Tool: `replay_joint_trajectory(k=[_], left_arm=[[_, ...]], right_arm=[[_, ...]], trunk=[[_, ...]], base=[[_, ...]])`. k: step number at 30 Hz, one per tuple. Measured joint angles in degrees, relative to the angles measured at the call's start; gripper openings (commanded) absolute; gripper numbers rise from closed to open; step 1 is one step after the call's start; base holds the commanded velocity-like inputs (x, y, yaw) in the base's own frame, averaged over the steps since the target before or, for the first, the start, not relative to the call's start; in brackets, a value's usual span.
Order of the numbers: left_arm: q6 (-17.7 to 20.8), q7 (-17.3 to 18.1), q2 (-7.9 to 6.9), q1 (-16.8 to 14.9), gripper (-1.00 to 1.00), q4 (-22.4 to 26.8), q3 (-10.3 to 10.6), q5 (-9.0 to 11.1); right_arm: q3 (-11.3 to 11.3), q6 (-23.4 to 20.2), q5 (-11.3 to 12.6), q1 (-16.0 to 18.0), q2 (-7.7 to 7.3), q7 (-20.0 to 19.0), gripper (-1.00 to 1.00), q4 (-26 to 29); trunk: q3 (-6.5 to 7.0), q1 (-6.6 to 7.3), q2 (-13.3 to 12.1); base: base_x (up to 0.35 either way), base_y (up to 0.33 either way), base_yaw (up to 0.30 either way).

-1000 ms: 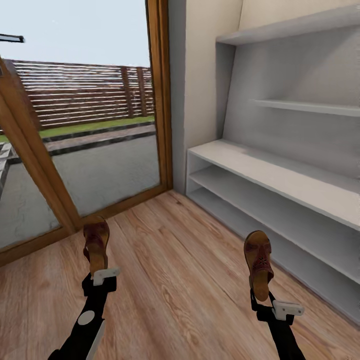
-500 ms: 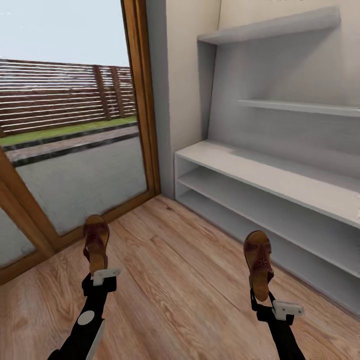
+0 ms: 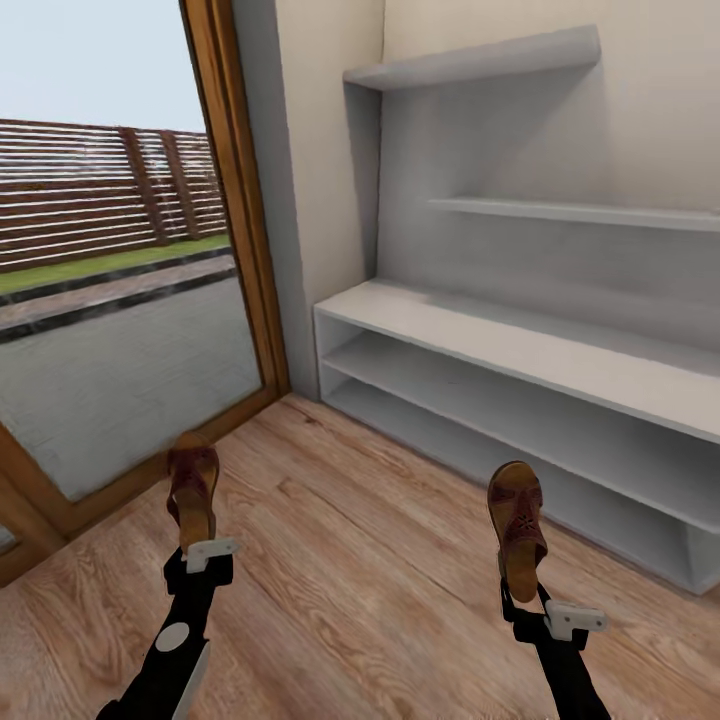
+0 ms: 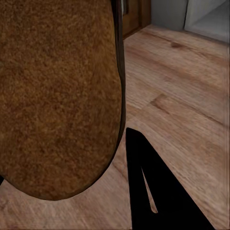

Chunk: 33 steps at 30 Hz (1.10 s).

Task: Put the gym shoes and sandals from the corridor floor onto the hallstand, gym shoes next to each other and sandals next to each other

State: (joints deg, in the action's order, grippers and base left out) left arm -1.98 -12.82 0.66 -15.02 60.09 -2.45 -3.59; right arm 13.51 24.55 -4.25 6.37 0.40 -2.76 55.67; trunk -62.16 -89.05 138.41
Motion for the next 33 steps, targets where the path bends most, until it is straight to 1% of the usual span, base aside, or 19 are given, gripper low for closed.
replay_joint_trajectory(k=[27,33], left_arm=[[-0.01,0.0,0.0,0.0,-1.0,-0.16,0.0,0.06],[0.08,0.01,0.0,0.0,-1.0,-0.13,-0.01,0.09]], right_arm=[[-0.09,0.0,0.01,0.0,0.0,-0.08,-1.0,-0.27],[-0.1,0.01,0.02,0.0,0.0,-0.08,-1.0,-0.29]], trunk=[[0.0,0.0,0.0],[0.0,0.0,0.0]], base=[[0.0,0.001,-0.287],[0.0,0.141,-0.287]])
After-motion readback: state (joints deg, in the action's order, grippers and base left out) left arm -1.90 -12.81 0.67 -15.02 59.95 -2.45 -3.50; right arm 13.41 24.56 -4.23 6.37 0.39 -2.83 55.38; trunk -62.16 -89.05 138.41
